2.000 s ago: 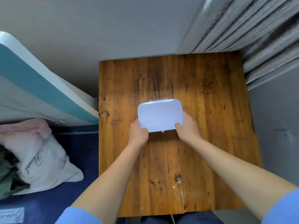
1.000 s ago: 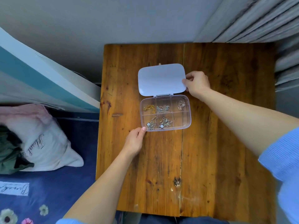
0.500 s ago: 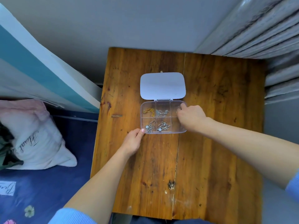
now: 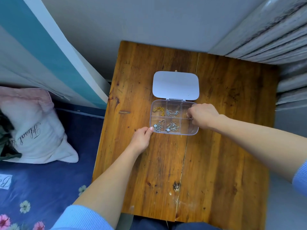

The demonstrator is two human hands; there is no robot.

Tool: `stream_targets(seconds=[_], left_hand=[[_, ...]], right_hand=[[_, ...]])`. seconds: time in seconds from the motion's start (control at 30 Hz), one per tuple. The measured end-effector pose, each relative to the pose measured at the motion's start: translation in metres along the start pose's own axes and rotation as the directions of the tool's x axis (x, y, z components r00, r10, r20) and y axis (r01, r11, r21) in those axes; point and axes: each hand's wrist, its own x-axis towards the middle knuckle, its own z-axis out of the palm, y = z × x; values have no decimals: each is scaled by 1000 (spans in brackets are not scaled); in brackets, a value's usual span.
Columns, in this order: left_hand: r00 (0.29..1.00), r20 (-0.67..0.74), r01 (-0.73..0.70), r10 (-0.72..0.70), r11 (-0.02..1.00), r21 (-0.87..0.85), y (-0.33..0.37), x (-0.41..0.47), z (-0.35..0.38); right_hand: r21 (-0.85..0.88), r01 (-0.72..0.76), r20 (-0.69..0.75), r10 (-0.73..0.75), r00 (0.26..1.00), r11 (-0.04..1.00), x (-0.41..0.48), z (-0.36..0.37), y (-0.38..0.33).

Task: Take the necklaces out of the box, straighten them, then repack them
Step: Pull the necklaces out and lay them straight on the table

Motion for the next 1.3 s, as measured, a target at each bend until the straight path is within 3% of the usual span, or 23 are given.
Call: stream_targets(seconds=[0.37,0.83,0.97,1.1,1.3], left_hand=[[999,11,46,-45,998,-45,-2,1,1],[997,5,82,-82,992,-96,-2,1,0],[997,0,83,-83,991,-105,-2,1,0],[996,-7,87,-89,988,-124,-2,1,0],[996,-8,89,-91,983,-158,-2,-1,-1]], right_hand=[[-103,40,-50,-46,998,994,-7,5,-4],[130,8,-158,13,987,992,-11,15,5],[126,-35,-94,47,994,991,-7,20,-4],[236,-118,-36,130,991,965,-2,17,-1],[277,-43,-134,83,987,960,-8,25,4]])
